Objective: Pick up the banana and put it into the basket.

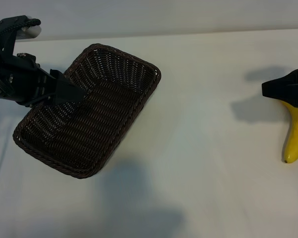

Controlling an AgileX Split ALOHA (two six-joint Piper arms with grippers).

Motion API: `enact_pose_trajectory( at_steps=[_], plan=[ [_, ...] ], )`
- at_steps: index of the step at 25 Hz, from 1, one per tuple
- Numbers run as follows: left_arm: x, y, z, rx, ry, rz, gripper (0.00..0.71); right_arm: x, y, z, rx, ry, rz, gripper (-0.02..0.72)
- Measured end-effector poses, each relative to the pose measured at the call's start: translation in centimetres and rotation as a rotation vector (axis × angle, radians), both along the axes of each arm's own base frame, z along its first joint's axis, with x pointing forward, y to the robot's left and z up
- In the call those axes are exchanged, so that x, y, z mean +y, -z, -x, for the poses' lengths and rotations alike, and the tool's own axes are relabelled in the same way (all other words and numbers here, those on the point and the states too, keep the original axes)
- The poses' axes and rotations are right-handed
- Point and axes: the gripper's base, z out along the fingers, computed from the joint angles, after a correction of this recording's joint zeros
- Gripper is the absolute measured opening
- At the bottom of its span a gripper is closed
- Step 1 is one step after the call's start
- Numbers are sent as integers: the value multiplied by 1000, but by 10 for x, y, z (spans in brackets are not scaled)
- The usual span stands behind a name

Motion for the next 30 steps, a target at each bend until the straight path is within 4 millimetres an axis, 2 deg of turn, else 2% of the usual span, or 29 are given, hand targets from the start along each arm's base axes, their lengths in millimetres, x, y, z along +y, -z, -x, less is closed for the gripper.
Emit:
enact_pose_trajectory(
  at_steps=[22,26,30],
  plan=[
    [1,0,-1,-8,-13,-1,524,0,0,0,0,0,0,572],
    [1,1,1,73,-86,20,524,0,0,0,-1,1,0,572],
    [6,0,9,217,-240,18,524,0,0,0,-1,1,0,572]
  ],
)
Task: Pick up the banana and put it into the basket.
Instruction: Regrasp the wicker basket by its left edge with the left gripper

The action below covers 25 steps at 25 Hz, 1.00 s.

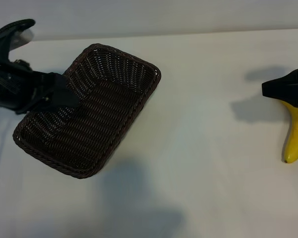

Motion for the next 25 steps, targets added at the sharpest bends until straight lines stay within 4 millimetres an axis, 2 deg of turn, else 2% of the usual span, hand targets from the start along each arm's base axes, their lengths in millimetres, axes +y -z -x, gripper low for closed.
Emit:
enact_pose_trajectory(
  at_steps=[7,12,18,25],
  plan=[
    [15,-11,14,140,-343,-63,524,0,0,0,0,0,0,572],
    [21,-9,19,260,-551,-76,524,0,0,0,0,0,0,572],
    [29,-3,30,395,-671,-169,524,0,0,0,-2,3,2,572],
    [28,22,45,495,-728,-184,524,0,0,0,-2,3,2,572]
  ],
)
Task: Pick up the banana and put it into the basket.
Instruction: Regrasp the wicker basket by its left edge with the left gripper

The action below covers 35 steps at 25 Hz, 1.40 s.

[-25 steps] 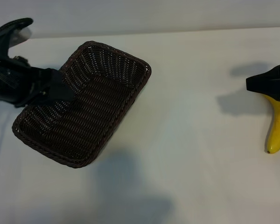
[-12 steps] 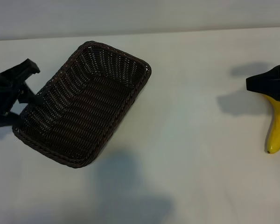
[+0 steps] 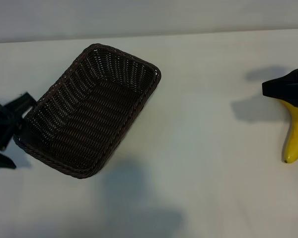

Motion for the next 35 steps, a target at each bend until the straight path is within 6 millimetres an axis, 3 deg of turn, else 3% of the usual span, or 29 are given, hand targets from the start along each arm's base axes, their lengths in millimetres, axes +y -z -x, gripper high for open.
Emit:
enact_pose_trajectory(
  at_steps=[15,26,35],
  plan=[
    [-3,36,9,-68,-99,42,524,0,0,0,-2,3,2,572],
    [-2,37,1,-149,-120,41,524,0,0,0,-4,6,3,572],
    [-8,59,-11,-96,-113,92,516,0,0,0,-4,6,3,572]
  ],
)
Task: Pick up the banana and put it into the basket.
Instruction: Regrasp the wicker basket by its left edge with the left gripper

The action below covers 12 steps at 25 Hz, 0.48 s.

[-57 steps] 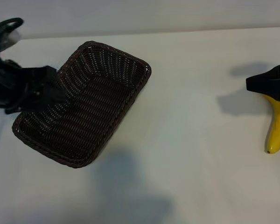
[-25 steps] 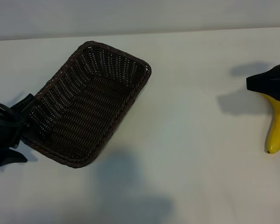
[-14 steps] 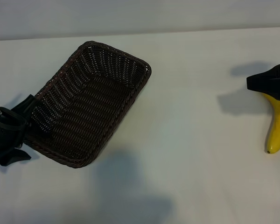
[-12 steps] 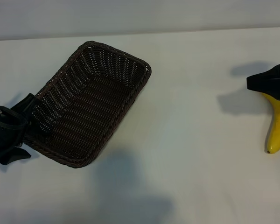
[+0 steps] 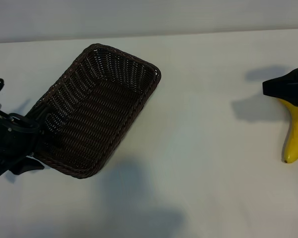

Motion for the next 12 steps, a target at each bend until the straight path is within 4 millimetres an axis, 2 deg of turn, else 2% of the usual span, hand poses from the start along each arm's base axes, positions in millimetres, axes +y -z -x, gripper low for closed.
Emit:
enact_pose_trajectory(
  at_steps=[12],
  plan=[
    [0,28,-14,38,-34,-10,511,0,0,0,0,0,0,572]
  ],
)
